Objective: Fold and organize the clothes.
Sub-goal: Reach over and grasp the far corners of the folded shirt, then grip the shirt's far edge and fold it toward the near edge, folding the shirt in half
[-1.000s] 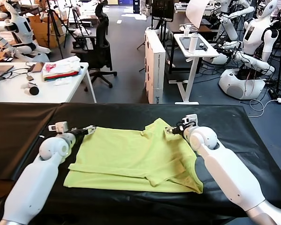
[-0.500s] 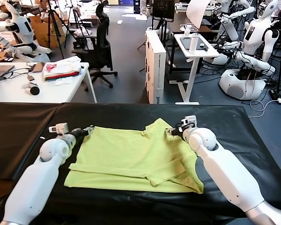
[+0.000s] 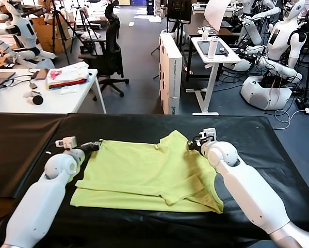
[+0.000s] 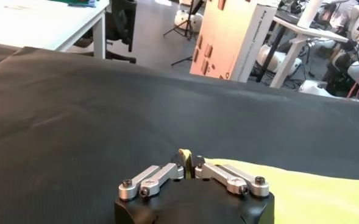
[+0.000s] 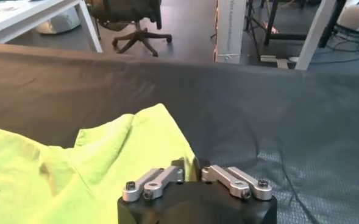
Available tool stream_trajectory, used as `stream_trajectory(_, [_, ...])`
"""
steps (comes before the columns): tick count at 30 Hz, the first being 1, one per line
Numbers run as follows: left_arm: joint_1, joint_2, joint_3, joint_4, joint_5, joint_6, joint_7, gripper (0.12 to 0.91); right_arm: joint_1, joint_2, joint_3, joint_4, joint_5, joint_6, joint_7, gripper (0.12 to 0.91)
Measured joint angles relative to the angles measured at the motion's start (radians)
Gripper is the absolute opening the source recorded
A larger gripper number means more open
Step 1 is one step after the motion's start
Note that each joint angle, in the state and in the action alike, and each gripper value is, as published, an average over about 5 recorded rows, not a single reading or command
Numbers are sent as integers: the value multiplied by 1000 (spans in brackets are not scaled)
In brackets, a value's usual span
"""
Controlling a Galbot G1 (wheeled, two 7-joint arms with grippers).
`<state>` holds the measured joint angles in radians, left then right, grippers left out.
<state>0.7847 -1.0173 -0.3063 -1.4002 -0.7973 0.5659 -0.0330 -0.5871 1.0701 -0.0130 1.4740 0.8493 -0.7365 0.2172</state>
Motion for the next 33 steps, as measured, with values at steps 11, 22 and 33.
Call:
stream_trajectory(11, [57, 11, -48, -65, -24, -4, -7, 185, -51, -45, 61, 97, 13, 34, -15, 138])
stream_trajectory(22, [234, 58, -177, -288, -83, -9, -13, 171, -220, -130, 174, 293, 42, 41, -4, 138])
stream_trajectory(33, [396, 72, -290, -485, -109, -8, -29, 171, -442, -229, 289, 526, 56, 0, 18, 138])
